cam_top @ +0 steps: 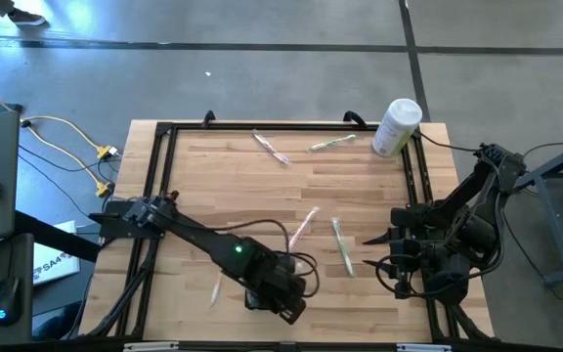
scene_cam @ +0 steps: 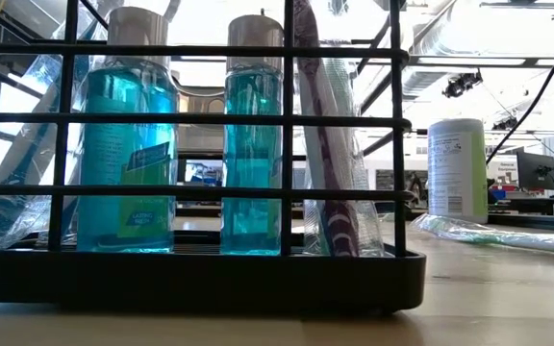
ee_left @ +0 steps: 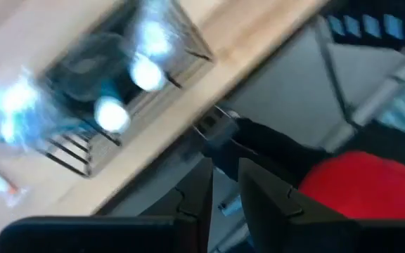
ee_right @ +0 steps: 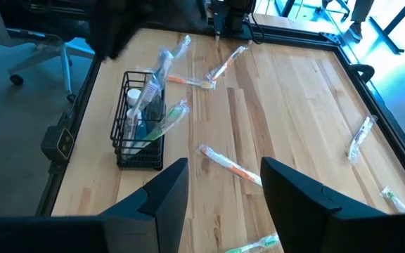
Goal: Pick & Place toothbrushing station
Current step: Put the bottom orange toothbrush into the black wire organizer
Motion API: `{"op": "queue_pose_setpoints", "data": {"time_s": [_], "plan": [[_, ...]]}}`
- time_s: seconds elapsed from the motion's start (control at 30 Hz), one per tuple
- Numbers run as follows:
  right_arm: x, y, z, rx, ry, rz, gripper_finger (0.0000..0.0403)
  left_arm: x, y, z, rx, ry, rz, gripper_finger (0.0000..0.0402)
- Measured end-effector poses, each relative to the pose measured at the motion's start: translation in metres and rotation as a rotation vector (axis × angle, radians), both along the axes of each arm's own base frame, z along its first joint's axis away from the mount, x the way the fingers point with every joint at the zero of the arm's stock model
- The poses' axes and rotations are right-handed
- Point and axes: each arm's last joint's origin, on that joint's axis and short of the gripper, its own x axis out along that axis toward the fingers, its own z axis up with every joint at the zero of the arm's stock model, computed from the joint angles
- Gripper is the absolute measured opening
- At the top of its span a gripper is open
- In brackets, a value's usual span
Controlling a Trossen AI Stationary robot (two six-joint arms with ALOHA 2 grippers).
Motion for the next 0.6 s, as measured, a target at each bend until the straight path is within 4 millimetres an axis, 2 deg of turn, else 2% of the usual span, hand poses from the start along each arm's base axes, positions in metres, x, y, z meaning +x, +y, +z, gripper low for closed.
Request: {"op": "queue_pose_setpoints", "data": {"time_s": [0.2,0.33,0.5,0.6], "plan": [[0.0,0.0,0.0,0.005,0.003,0.001,0.0171,-0.023,0.012,0.036,-0.022,-0.08,-0.025,0.007],[0.0,0.0,0.0,0.011,0.004,0.0,0.0171,-0.051,0.024,0.061,0.011,-0.099,0.005,0.007],[0.0,0.0,-0.001,0.023,0.007,-0.012,0.0171,-0.092,0.033,0.076,0.099,-0.005,0.031,0.007],[0.0,0.0,0.0,0.022,0.004,-0.014,0.0171,-0.107,0.029,0.081,0.157,-0.06,0.013,0.007]]}}
